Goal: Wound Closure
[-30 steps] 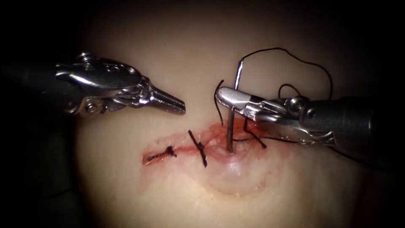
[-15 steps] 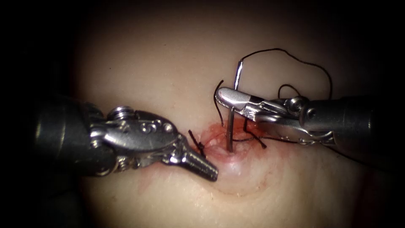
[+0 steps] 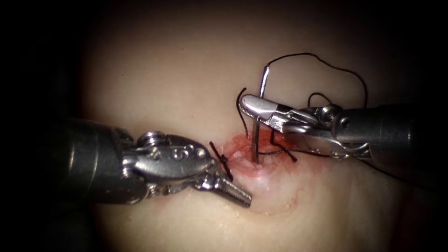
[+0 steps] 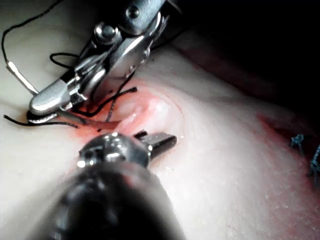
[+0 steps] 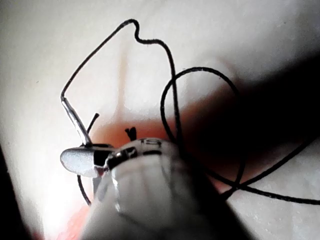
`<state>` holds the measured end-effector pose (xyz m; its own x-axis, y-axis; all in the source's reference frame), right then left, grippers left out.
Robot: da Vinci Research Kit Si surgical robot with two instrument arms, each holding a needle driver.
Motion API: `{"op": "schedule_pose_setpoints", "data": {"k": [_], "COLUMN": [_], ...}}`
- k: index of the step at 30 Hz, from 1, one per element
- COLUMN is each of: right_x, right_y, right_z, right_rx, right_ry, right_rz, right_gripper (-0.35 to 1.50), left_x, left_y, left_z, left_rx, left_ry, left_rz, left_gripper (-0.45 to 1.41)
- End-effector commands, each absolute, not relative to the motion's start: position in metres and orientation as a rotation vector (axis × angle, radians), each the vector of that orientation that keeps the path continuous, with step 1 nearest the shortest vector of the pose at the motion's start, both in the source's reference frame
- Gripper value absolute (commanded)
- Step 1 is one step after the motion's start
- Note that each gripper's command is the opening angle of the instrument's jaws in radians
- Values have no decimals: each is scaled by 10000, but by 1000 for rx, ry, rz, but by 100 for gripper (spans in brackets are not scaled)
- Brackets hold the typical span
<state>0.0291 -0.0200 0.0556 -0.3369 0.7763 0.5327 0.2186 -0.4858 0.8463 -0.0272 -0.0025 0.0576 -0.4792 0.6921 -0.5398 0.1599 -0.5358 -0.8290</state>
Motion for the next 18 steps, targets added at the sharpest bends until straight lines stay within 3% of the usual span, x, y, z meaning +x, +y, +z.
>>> {"op": "schedule_pose_setpoints", "data": {"k": [1,18], "right_x": [300,299], "right_y": [-199,-200], "right_z": [558,559], "right_rx": [1500,1495], "right_ry": [1290,1273], "right_rz": [1871,1881], "right_gripper": [-35,-35], "left_x": [-276,-274], "left_y": [-26,-20], "left_z": [580,561], "left_rx": [-1347,-1425], "left_ry": [-1264,-1198], "left_rz": [2074,2108], "left_gripper": [-45,-45]}}
